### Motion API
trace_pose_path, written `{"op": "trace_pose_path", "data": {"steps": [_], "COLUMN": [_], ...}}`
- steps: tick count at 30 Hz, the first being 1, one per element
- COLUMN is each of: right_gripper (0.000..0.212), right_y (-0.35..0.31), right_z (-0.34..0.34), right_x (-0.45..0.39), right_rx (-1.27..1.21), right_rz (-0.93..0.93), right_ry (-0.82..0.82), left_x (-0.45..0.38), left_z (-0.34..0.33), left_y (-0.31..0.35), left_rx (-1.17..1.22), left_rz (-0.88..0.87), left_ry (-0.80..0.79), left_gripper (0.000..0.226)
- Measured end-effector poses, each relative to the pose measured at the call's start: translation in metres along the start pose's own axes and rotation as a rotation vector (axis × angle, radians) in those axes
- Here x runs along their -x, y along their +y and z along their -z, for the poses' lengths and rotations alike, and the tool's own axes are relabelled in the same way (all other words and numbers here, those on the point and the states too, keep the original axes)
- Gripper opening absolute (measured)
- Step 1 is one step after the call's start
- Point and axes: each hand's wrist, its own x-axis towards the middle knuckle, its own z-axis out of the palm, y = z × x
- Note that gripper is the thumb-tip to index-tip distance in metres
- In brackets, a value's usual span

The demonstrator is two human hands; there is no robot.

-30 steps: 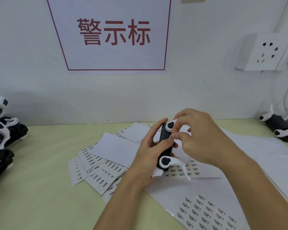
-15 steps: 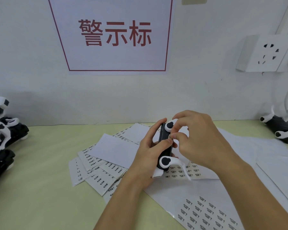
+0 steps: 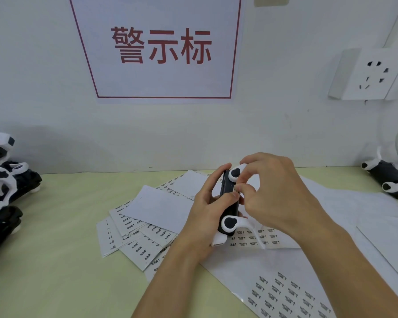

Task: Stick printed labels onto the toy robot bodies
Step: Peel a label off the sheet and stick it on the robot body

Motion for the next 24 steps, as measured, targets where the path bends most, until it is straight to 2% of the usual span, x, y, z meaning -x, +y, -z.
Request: {"op": "trace_pose_path", "data": {"steps": [24], "right_gripper": [0.006], "right_y": [-0.0039], "right_z": [-0.0028], "right_x": [-0.0026], "right_rx": [-0.016], "right_rz": [-0.171], "right_ry": [0.047], "left_x": [-0.0012], "left_z": [0.0012], "left_y": [-0.0025], "left_rx": [-0.033], "left_rz": [-0.015], "left_ry": [-0.033], "left_gripper": [0.064]}}
